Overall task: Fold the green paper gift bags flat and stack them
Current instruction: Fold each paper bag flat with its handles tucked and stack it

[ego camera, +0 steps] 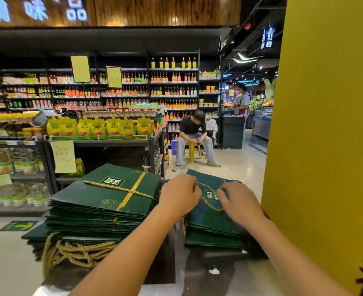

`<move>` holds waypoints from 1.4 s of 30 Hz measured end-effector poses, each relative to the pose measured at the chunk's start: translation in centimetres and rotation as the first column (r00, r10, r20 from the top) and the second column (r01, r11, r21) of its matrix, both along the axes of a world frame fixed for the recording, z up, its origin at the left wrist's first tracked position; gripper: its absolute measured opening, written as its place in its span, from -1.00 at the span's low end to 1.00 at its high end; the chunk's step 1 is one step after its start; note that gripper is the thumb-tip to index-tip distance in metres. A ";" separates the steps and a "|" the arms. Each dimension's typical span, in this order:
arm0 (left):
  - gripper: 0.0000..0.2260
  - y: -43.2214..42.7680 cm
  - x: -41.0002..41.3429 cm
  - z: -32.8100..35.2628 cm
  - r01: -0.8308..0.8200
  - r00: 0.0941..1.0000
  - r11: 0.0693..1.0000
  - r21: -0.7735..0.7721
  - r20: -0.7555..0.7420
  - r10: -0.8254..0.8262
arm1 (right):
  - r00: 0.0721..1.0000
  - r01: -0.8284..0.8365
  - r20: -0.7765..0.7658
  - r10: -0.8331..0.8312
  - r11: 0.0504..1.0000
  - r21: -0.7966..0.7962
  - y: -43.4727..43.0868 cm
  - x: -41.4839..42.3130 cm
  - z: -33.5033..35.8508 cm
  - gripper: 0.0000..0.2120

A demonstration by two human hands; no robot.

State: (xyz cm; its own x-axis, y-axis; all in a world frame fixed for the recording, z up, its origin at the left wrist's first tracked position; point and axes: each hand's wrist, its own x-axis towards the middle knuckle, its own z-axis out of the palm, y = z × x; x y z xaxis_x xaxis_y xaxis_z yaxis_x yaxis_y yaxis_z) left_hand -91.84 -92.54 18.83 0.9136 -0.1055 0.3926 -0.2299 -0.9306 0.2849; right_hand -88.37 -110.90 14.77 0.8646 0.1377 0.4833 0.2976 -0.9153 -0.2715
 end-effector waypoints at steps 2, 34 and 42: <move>-0.79 2.6 -1.8 1.8 -0.037 0.999 0.998 -0.054 -0.003 0.037 | 0.994 -0.109 0.001 0.110 0.983 0.150 2.5 -2.0 1.7 -0.71; -0.58 21.5 -13.3 -2.2 -0.479 0.835 0.763 -0.433 0.042 0.548 | 0.892 -0.080 -0.173 0.419 0.521 0.850 15.6 -10.8 2.1 -0.63; -0.79 17.0 -16.4 -2.2 -0.300 0.903 0.741 -0.600 0.071 0.423 | 0.818 0.073 -0.045 0.573 -0.025 0.997 11.0 -13.8 1.5 -0.67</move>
